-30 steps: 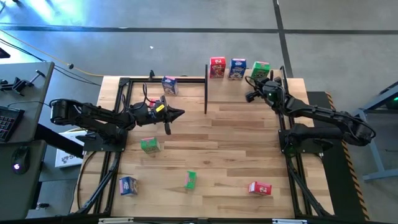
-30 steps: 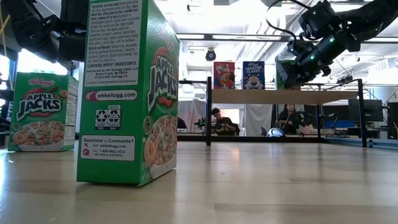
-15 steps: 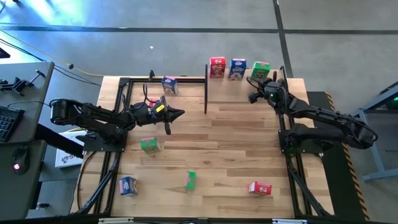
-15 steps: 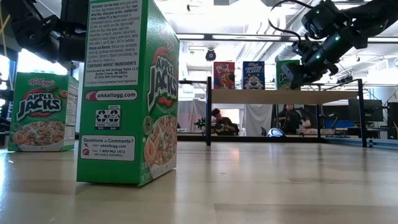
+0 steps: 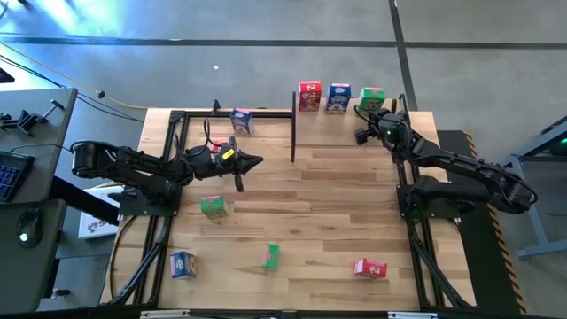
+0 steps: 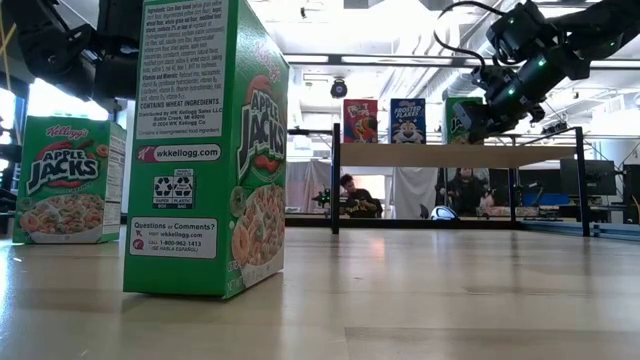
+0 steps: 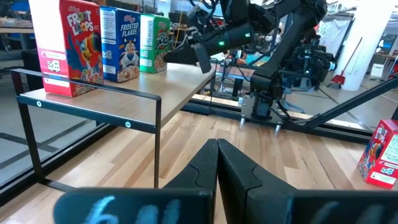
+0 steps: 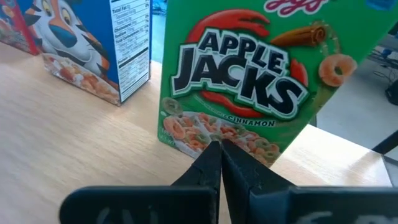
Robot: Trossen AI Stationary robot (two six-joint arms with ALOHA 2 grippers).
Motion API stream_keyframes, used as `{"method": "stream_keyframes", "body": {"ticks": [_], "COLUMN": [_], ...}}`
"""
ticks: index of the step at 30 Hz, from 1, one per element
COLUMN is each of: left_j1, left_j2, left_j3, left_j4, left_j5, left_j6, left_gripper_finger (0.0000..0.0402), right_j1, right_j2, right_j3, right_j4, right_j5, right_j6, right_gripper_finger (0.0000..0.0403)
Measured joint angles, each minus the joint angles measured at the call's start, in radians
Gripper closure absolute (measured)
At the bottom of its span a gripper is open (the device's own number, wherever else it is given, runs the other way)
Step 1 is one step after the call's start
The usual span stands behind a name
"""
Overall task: Stack cereal on shelf
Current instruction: Adjust the green cereal box next to the blue cereal box, then move the cereal box to the center of the table
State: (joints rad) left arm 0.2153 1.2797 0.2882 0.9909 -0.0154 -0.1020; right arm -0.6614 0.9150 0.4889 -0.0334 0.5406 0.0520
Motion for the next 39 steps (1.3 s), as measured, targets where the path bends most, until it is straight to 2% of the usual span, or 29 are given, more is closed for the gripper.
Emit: {"method": "stream_keyframes", "body": {"ticks": [8,11,15,21,26,29,31,35,39], "left_j1": [0.001,0.016,0.018,-0.004,-0.009,-0.006,-0.006,-0.006,0.007], "left_j2": [0.0,0.0,0.0,-0.01,-0.091,-0.175,-0.228,-0.288,-0.262], "left_j3": [0.0,0.0,0.0,0.0,0.003,0.05,0.117,0.308,0.54], "left_j4": [-0.014,-0.038,-0.062,-0.064,-0.139,-0.34,-0.534,-1.017,-1.529], "left_j5": [0.016,0.035,0.048,0.048,0.046,0.014,-0.008,-0.048,-0.102], "left_j6": [-0.032,-0.101,-0.122,-0.099,-0.132,-0.132,-0.127,-0.071,0.021], "left_gripper_finger": [0.0401,0.0401,0.0401,0.0401,0.0401,0.0401,0.0401,0.0401,0.039], "right_j1": [0.054,0.103,0.196,0.406,0.57,0.642,0.679,0.741,0.797], "right_j2": [-0.035,-0.086,-0.145,-0.177,-0.177,-0.176,-0.176,-0.176,-0.176], "right_j3": [0.0,0.0,-0.005,-0.082,-0.127,-0.128,-0.128,-0.129,-0.129], "right_j4": [-0.003,-0.03,-0.059,0.108,0.28,0.293,0.285,0.269,0.258], "right_j5": [0.001,0.0,-0.002,-0.044,-0.027,0.009,0.046,0.094,0.13], "right_j6": [0.01,0.026,0.087,0.108,0.096,0.052,0.033,0.026,0.011], "right_gripper_finger": [0.0403,0.0403,0.0403,0.0403,0.0403,0.0403,0.0403,0.0403,0.0403]}}
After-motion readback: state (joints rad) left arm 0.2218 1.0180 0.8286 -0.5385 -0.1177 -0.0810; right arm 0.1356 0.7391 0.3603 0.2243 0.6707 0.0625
